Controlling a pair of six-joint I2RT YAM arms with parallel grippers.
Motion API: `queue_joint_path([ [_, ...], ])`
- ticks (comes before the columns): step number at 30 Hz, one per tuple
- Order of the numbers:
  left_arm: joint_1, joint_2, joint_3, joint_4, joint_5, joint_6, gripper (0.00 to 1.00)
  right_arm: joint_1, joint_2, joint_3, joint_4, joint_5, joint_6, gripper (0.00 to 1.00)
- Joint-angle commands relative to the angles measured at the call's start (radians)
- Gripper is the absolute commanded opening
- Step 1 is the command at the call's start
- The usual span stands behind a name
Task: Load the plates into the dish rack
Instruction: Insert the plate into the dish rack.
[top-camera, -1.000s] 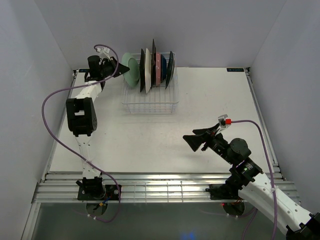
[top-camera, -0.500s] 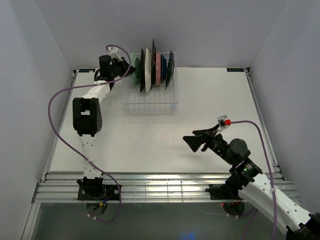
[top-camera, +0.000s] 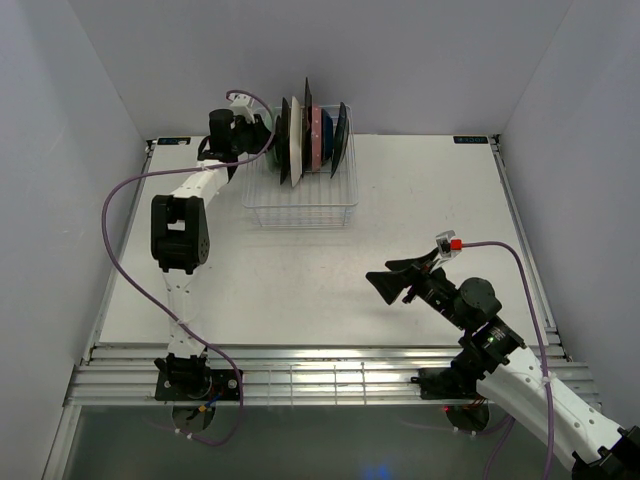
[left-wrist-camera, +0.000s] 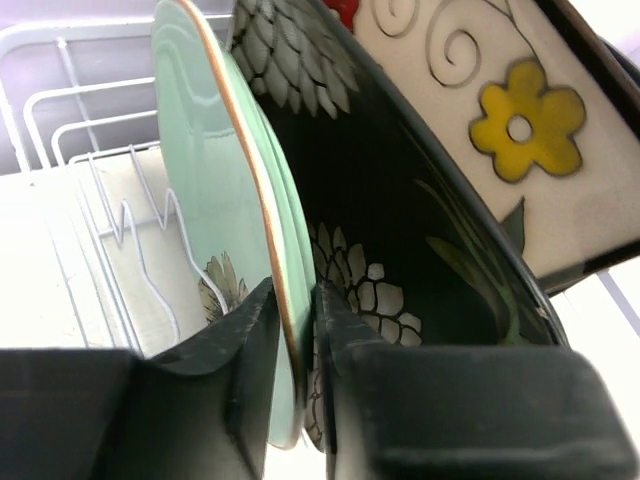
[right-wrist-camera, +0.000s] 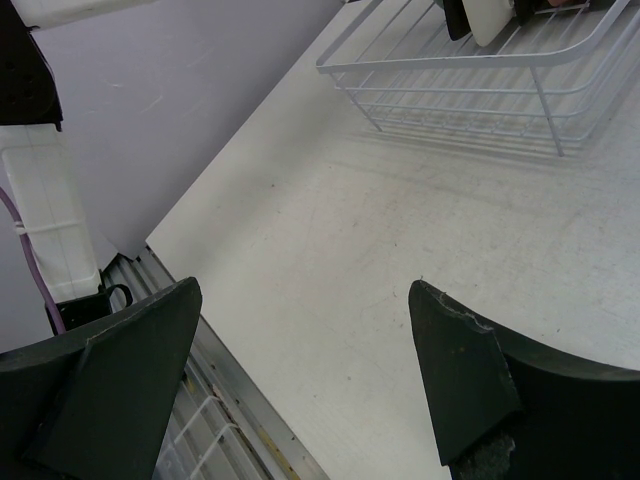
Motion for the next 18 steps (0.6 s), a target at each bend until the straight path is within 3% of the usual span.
queue_joint_path([
  [1,-0.023,-0.038,0.037,0.025,0.052,0.019,0.36,-0.003,-0.006,-0.003,0.042,-0.009,0.002,0.90],
  [3,-0.023,-0.051,0.027,0.024,0.055,0.020,0.44,-0.003,-0.003,-0.004,0.042,-0.009,0.000,0.90],
  [11,-0.025,-0.145,-0.091,0.036,0.054,0.033,0.52,-0.003,0.000,-0.004,0.045,-0.012,-0.001,0.90],
  [18,-0.022,-0.244,-0.181,-0.007,0.011,0.070,0.66,-0.003,-0.019,-0.009,0.025,-0.009,-0.014,0.90],
])
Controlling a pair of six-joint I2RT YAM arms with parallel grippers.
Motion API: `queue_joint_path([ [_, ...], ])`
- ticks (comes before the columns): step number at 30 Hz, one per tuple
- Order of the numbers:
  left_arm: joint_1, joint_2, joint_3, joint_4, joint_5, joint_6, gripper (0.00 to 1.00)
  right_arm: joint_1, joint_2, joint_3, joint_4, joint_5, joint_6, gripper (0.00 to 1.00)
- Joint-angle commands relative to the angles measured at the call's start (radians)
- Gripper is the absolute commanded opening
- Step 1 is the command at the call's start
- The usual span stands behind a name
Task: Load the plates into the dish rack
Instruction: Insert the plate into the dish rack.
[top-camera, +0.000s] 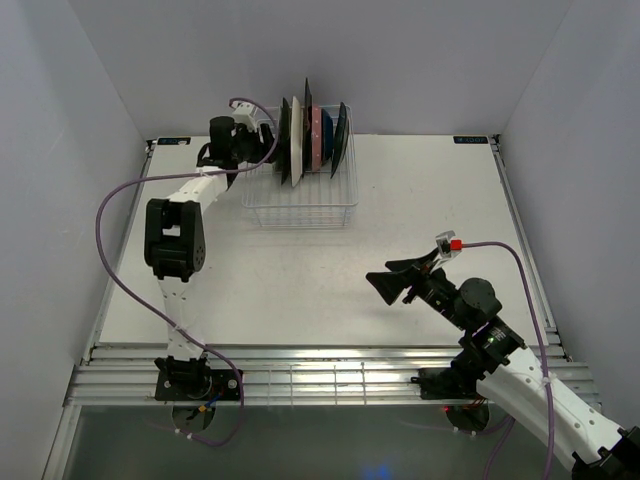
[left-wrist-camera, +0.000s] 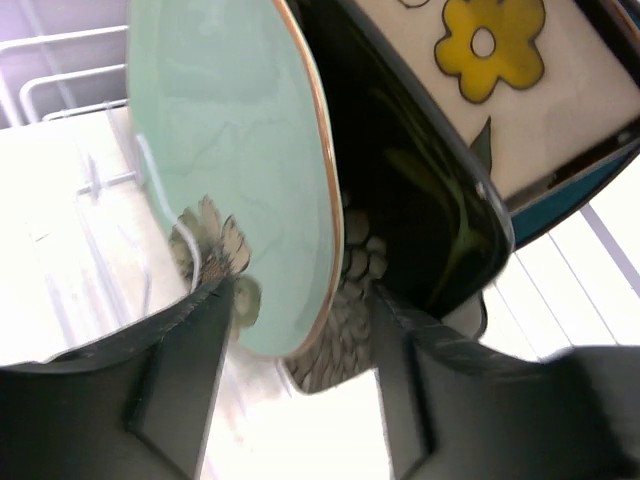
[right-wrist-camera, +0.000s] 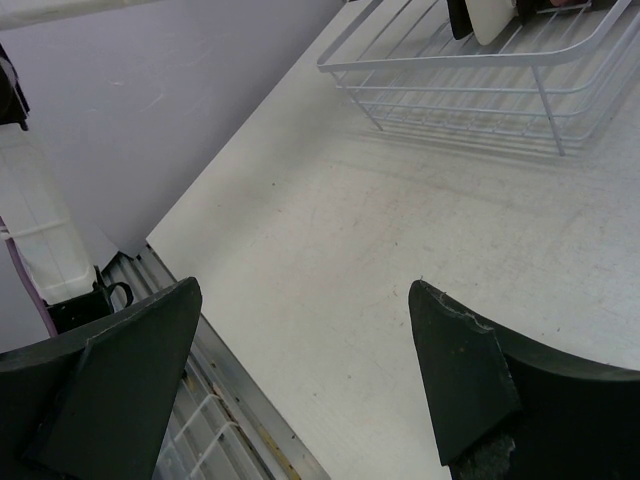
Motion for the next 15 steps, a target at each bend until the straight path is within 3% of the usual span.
queue_joint_path([
  [1,-0.001,-0.177,-0.071,0.003,-0.003,0.027,0.72,-0.003,-0.023,-0.009,0.015,0.003,-0.014,0.90],
  [3,0.009,-0.241,-0.123,0.037,0.006,0.024,0.80,-0.003,-0.037,-0.009,0.002,0.013,-0.023,0.90],
  [5,0.016,-0.279,-0.181,0.043,0.011,0.026,0.96,-0.003,-0.047,-0.007,-0.021,0.033,-0.029,0.90],
  [12,0.060,-0.416,-0.279,-0.016,0.088,0.026,0.98,-0.003,-0.061,0.017,-0.091,0.099,-0.092,0.90],
  [15,0.097,-0.511,-0.390,-0.004,0.138,0.023,0.98,-0.003,-0.049,0.048,-0.155,0.222,-0.133,0.90],
])
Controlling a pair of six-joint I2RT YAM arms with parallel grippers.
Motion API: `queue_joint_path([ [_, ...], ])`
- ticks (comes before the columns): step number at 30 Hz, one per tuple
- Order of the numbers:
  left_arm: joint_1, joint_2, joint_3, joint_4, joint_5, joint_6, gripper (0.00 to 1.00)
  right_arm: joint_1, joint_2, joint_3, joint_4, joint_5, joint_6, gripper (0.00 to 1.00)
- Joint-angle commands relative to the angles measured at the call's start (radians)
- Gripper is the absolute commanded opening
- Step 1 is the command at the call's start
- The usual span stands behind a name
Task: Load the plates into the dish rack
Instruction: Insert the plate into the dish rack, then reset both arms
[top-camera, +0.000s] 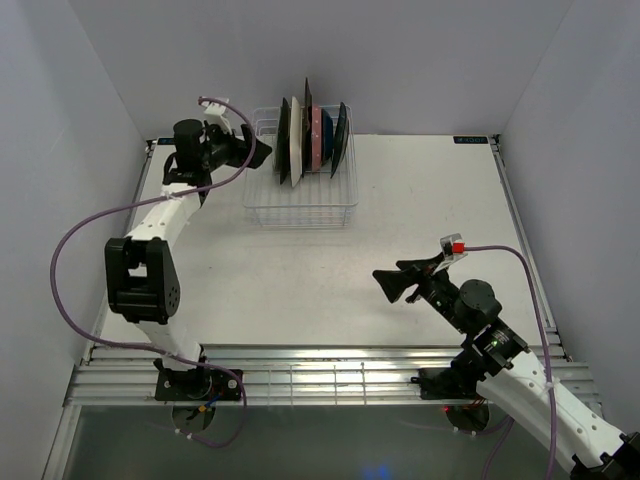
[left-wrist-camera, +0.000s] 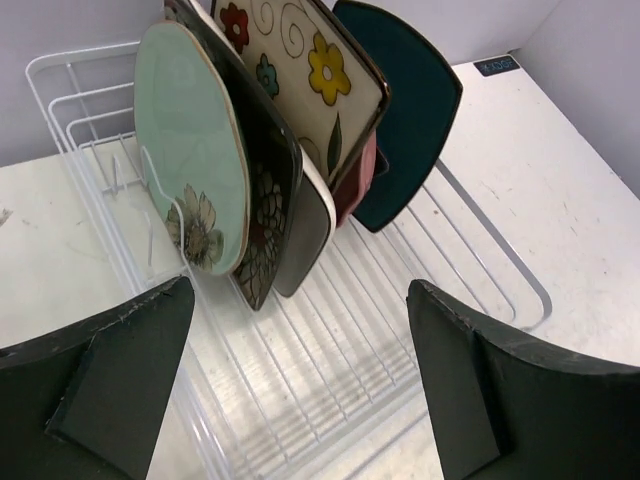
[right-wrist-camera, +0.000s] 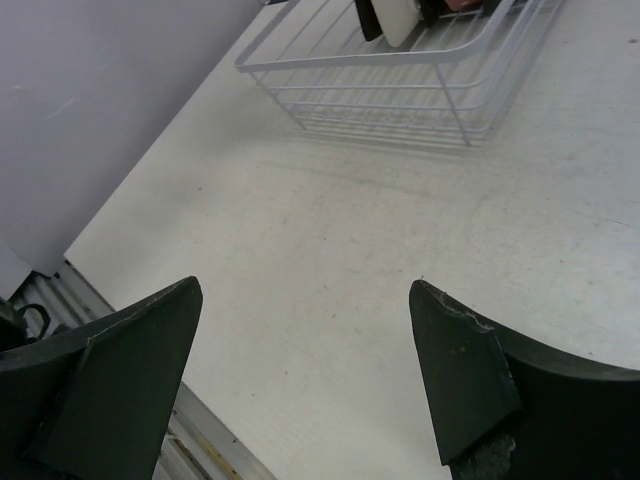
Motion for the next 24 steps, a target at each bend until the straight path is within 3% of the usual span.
queue_joint_path([
  [1,0.050,-0.125,-0.113,-0.005,0.084,-0.001,0.98,-0.003,0.007,0.053,-0.073,0.184,-0.071,0.90],
  [4,0.076,-0.241,-0.243,0.016,0.098,0.007,0.98,-0.003,0.012,0.049,-0.081,0.274,-0.085,0.90],
  [12,0.114,-0.516,-0.438,-0.102,-0.035,0.101,0.98,-0.002,0.020,0.009,-0.013,0.257,-0.101,0.90],
  [16,0.121,-0.716,-0.663,-0.055,-0.025,0.116,0.98,-0.002,0.037,0.007,-0.030,0.323,-0.083,0.90],
  [22,0.124,-1.012,-0.901,-0.004,-0.131,0.117,0.98,-0.002,0.037,-0.019,-0.027,0.334,-0.072,0.90],
  [24,0.126,-1.046,-0.980,-0.022,-0.103,0.151,0.98,-0.003,0.024,-0.037,-0.022,0.340,-0.072,0.90],
])
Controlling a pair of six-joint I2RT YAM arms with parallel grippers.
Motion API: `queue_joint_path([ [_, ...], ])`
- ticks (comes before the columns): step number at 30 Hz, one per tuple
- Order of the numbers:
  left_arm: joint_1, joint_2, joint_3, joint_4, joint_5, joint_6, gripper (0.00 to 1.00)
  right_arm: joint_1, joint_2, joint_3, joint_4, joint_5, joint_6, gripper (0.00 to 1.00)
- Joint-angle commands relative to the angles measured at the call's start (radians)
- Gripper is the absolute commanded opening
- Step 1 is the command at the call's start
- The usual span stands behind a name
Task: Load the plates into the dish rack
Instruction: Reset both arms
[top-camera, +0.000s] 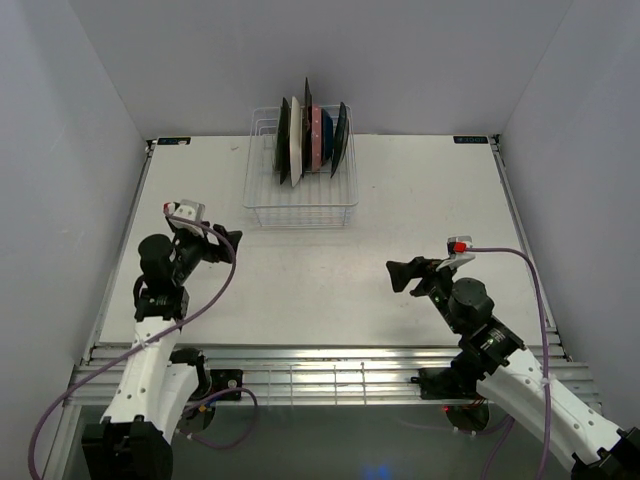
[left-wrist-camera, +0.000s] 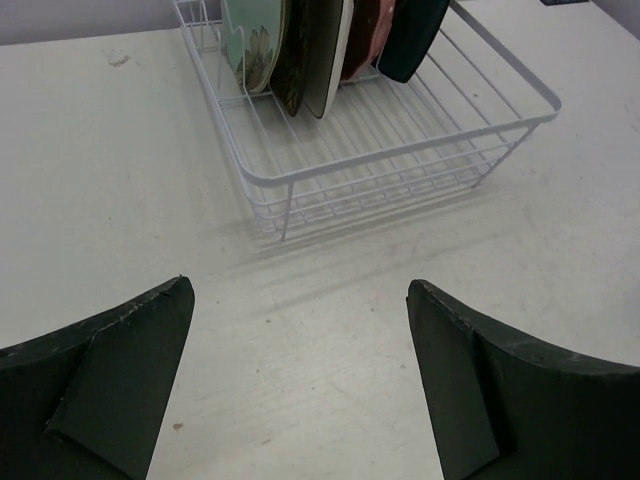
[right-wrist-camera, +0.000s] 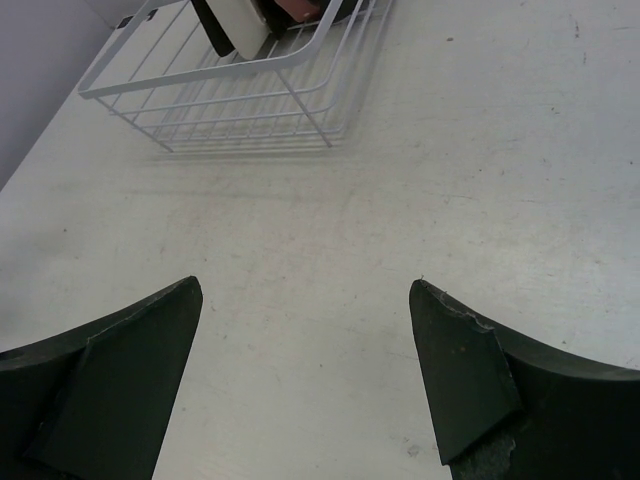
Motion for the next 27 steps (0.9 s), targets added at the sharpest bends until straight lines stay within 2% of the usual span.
queue_joint_path([
  [1,0.007,-0.050,-0.080,-0.019,-0.003,0.043,0.98,-0.002,-0.021,-0.029,0.042,0.042,0.001,0.90],
  [5,0.007,-0.070,-0.126,-0.007,-0.039,0.086,0.98,-0.002,-0.058,-0.051,0.047,0.046,0.003,0.90],
  [10,0.007,-0.067,-0.115,-0.022,0.005,0.100,0.98,-0.002,-0.087,-0.063,0.044,0.031,0.001,0.90],
  [27,0.007,-0.054,-0.114,-0.022,0.019,0.106,0.98,-0.002,-0.063,-0.050,0.038,-0.018,-0.014,0.90],
])
